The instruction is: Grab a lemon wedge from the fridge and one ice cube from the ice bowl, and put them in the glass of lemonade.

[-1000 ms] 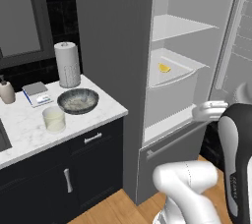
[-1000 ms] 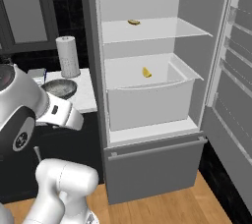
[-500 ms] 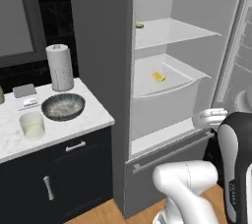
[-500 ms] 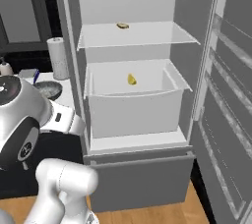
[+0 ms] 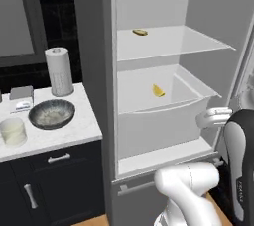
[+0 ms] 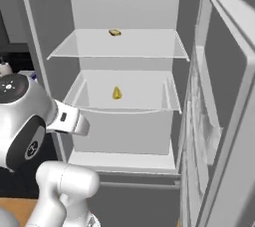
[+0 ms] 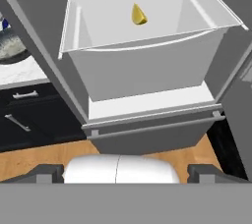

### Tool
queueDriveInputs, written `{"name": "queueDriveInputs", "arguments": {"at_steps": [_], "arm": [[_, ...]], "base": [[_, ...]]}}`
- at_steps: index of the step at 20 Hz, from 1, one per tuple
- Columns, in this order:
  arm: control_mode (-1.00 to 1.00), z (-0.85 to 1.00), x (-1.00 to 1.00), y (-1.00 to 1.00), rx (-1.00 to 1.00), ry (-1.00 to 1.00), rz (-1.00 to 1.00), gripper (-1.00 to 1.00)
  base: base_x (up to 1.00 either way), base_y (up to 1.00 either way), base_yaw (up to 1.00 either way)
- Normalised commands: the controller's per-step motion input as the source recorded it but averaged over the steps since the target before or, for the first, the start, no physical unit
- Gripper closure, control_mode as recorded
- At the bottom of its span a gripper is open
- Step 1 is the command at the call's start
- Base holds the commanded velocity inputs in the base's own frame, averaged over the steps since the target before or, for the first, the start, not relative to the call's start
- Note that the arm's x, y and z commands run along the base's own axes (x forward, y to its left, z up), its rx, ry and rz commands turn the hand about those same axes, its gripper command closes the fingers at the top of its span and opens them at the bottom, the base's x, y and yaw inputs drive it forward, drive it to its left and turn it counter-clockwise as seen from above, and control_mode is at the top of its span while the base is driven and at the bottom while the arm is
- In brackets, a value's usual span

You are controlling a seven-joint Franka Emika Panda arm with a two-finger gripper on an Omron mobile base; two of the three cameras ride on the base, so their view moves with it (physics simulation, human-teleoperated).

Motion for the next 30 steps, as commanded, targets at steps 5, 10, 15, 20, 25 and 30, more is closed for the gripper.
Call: {"name": "queueDriveInputs", "arguments": {"at_steps": [5,10,15,20,25,30], "arm": [[1.00,0.00,0.00,0.00,0.00,0.00,0.00,-1.00],[1.00,0.00,0.00,0.00,0.00,0.00,0.00,-1.00],[1.00,0.00,0.00,0.00,0.00,0.00,0.00,-1.00],[1.00,0.00,0.00,0.00,0.00,0.00,0.00,-1.00],[1.00,0.00,0.00,0.00,0.00,0.00,0.00,-1.00],[1.00,0.00,0.00,0.00,0.00,0.00,0.00,-1.00]], "base": [[0.14,-0.03,0.31],[-0.21,-0.31,0.17],[0.06,-0.23,0.19],[0.08,-0.43,0.07],[0.00,-0.57,-0.02],[0.37,-0.20,-0.04]]}}
